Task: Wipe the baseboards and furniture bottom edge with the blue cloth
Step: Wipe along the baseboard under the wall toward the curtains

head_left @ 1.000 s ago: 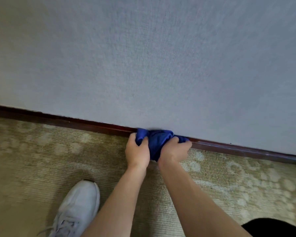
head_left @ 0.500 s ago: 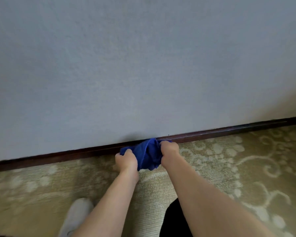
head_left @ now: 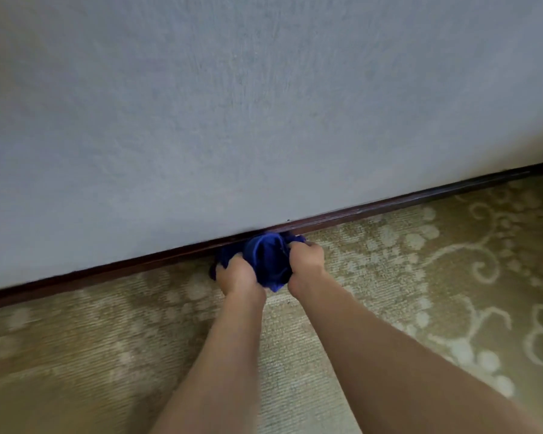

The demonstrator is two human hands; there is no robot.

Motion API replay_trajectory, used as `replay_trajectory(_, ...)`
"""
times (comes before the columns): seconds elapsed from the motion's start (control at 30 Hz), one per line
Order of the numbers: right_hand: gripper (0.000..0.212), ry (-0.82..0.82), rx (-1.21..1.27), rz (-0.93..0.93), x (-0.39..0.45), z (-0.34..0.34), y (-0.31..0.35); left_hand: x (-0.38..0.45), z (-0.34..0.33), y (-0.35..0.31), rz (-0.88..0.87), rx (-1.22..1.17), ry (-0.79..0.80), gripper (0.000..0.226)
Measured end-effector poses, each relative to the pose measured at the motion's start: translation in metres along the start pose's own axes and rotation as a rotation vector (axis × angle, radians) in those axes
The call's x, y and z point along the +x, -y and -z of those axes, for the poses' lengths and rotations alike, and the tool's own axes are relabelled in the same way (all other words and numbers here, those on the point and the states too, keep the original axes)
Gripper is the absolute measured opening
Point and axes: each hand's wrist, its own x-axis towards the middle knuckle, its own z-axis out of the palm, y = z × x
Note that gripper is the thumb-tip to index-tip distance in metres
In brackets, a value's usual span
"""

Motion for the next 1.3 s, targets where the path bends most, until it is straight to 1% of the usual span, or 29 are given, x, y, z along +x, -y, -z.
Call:
replay_trajectory(0.03, 0.025, -0.047, 0.033, -0.003, -0.001, 0.012, 0.011, -0.005, -0.007, 0.003, 0.031, 0.042, 0.039, 0.044)
replay_trajectory(0.07, 0.022, -0.089, 0.074, 0.009, 0.003, 0.023, 0.020, -0.010, -0.013, 0.007, 0.045, 0.055, 0.028, 0.043)
replay_trajectory(0.13, 0.020, -0.143, 0.067, 0.059, 0.015, 0.030, 0.033, -0.020, -0.024, 0.013, 0.016, 0.031, -0.108, 0.036)
replay_trajectory(0.2, 0.026, -0.137, 0.026, 0.086, 0.018, 0.010, 0.025, -0.023, -0.023, 0.009, -0.095, 0.002, -0.306, 0.032)
replay_trajectory(0.23, 0.027, -0.103, -0.005, 0.085, 0.021, -0.003, 0.010, -0.017, -0.020, 0.005, -0.174, 0.007, -0.414, 0.033)
replay_trajectory(0.3, 0.023, 0.020, -0.038, 0.081, 0.019, -0.025, -0.025, -0.002, -0.011, 0.000, -0.332, 0.022, -0.566, 0.036)
replay_trajectory(0.37, 0.023, 0.104, -0.034, 0.085, 0.023, -0.040, -0.045, 0.004, -0.007, -0.002, -0.454, 0.006, -0.628, 0.037)
replay_trajectory(0.43, 0.024, 0.121, -0.075, 0.065, 0.037, -0.045, -0.049, 0.008, -0.009, 0.006, -0.536, 0.024, -0.652, 0.039)
replay_trajectory(0.5, 0.026, 0.138, -0.022, 0.042, 0.045, -0.037, -0.038, 0.002, -0.018, 0.017, -0.630, 0.086, -0.630, 0.038)
replay_trajectory(0.53, 0.025, 0.117, 0.011, 0.039, 0.047, -0.026, -0.030, -0.004, -0.022, 0.026, -0.678, 0.146, -0.597, 0.035)
replay_trajectory(0.57, 0.020, 0.067, 0.038, 0.036, 0.050, -0.014, -0.022, -0.012, -0.025, 0.035, -0.727, 0.224, -0.537, 0.030)
replay_trajectory(0.67, 0.010, -0.075, 0.116, 0.006, 0.065, 0.019, 0.000, -0.028, -0.028, 0.062, -0.891, 0.464, -0.281, 0.006)
replay_trajectory(0.73, 0.011, -0.063, 0.137, -0.005, 0.074, 0.023, 0.006, -0.024, -0.027, 0.067, -0.960, 0.549, -0.205, 0.008)
replay_trajectory(0.8, 0.024, -0.021, 0.084, 0.001, 0.075, 0.015, 0.000, -0.013, -0.023, 0.064, -0.925, 0.463, -0.223, 0.005)
replay_trajectory(0.87, 0.026, -0.053, 0.041, 0.033, 0.065, 0.008, -0.005, -0.004, -0.019, 0.058, -0.867, 0.296, -0.333, 0.019)
replay_trajectory(0.9, 0.027, -0.041, 0.050, 0.035, 0.056, 0.008, -0.005, -0.003, -0.018, 0.057, -0.854, 0.257, -0.374, 0.025)
replay_trajectory(0.93, 0.027, -0.011, 0.068, 0.039, 0.049, 0.011, -0.003, -0.006, -0.020, 0.057, -0.859, 0.248, -0.400, 0.028)
replay_trajectory(0.97, 0.026, 0.009, 0.088, 0.044, 0.045, 0.017, 0.000, -0.011, -0.025, 0.060, -0.884, 0.277, -0.397, 0.025)
replay_trajectory(1.0, 0.025, 0.000, 0.111, 0.063, 0.045, 0.027, 0.005, -0.017, -0.032, 0.066, -0.928, 0.345, -0.352, 0.020)
replay_trajectory(1.07, 0.019, -0.096, 0.139, 0.104, 0.057, 0.050, 0.022, -0.030, -0.048, 0.083, -1.017, 0.536, -0.182, 0.010)
replay_trajectory(1.13, 0.011, -0.210, 0.160, 0.163, 0.074, 0.070, 0.043, -0.035, -0.063, 0.091, -1.023, 0.664, -0.018, 0.008)
replay_trajectory(1.17, 0.013, -0.266, 0.169, 0.195, 0.082, 0.074, 0.052, -0.035, -0.069, 0.090, -1.005, 0.693, 0.030, 0.008)
replay_trajectory(1.23, 0.027, -0.338, 0.154, 0.241, 0.084, 0.072, 0.059, -0.031, -0.069, 0.085, -0.961, 0.687, 0.077, 0.008)
replay_trajectory(1.27, 0.032, -0.357, 0.106, 0.266, 0.076, 0.064, 0.055, -0.030, -0.062, 0.082, -0.950, 0.655, 0.051, 0.008)
replay_trajectory(1.3, 0.033, -0.356, 0.044, 0.300, 0.065, 0.053, 0.047, -0.028, -0.053, 0.079, -0.936, 0.597, -0.020, 0.009)
